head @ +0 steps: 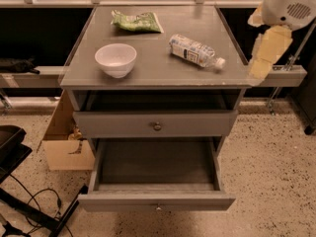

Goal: Place blue plastic bottle into middle drawer

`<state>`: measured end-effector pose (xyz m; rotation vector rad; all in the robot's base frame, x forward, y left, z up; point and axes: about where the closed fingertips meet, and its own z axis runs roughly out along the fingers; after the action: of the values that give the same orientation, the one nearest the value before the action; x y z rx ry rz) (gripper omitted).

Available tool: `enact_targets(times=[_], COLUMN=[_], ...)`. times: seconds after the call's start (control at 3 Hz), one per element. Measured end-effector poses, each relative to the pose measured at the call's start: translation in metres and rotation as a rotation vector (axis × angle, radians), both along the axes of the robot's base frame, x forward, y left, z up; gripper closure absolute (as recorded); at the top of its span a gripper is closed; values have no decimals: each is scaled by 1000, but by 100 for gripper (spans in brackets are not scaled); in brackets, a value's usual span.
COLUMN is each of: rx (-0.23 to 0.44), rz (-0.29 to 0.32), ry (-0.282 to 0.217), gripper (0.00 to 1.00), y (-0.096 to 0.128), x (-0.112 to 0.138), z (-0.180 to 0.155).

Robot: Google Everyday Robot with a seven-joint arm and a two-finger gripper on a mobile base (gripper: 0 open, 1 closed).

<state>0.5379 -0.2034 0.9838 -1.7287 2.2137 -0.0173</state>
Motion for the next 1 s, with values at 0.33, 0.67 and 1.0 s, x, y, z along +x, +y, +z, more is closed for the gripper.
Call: enact_targets(times=[0.33, 0.67, 1.0], rx=[5, 26, 33], rz=[-44, -134, -172], ry=[24, 38, 50], gripper=[0, 0, 0], y=[14, 21, 23], x=[59, 124, 148], z=[-6, -28, -45])
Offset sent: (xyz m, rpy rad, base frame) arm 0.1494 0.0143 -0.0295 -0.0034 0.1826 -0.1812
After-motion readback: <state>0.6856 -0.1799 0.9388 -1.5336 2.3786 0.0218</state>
